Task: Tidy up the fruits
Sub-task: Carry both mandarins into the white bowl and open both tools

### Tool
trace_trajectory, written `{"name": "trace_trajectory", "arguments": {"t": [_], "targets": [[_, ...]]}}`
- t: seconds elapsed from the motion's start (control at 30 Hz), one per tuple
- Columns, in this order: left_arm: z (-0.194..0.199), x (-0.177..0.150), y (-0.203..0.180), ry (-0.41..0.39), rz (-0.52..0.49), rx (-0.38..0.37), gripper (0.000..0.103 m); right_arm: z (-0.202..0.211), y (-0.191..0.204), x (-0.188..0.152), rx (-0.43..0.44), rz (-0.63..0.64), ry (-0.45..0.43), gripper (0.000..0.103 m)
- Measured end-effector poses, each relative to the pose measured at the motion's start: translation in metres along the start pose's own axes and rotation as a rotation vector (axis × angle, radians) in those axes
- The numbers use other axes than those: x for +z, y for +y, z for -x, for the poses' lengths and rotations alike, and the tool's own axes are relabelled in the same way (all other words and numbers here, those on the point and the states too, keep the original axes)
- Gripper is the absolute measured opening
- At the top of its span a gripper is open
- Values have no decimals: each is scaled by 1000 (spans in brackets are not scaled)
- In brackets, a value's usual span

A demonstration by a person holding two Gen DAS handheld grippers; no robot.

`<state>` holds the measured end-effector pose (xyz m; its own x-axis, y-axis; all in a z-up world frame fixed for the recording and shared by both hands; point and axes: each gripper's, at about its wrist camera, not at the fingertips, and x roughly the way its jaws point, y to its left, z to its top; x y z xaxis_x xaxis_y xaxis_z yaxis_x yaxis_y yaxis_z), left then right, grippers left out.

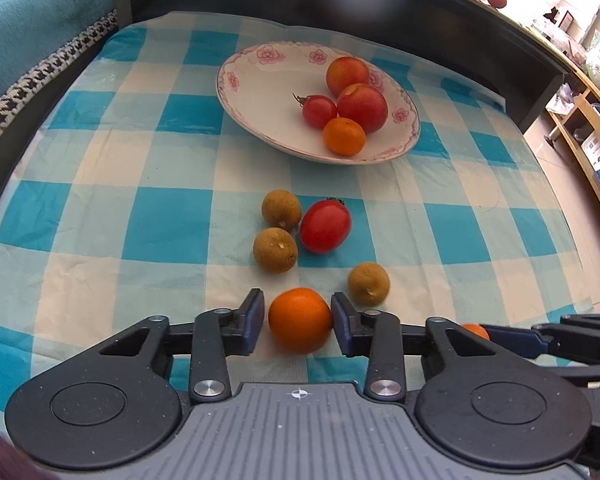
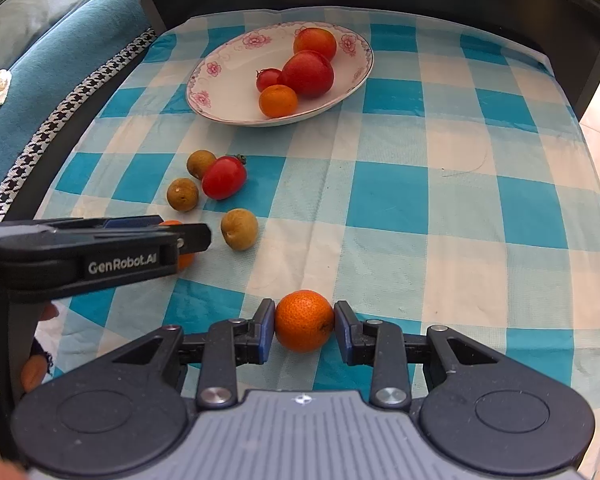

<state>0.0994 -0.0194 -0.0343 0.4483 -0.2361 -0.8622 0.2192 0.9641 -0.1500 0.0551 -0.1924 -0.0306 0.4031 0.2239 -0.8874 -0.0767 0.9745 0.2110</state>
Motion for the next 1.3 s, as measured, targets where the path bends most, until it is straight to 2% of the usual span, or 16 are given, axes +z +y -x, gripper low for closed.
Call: {"name": "trace_trajectory", "arguments": {"t": [0.2,0.57,1.03,1.3], "targets": [[6,-3,-1,6,-3,-7,41,3,-1,2,-8,-4,-20,34],[23,8,-1,-47,19,-44,41,13,-2,16,-4,-12,-77,34],[22,47,-2,-97,28,-53,41,14,3,67,19,-27,-167,34],[8,70,3,-102,33,-36,40,0,-1,97,26,-46,-181,34]]}}
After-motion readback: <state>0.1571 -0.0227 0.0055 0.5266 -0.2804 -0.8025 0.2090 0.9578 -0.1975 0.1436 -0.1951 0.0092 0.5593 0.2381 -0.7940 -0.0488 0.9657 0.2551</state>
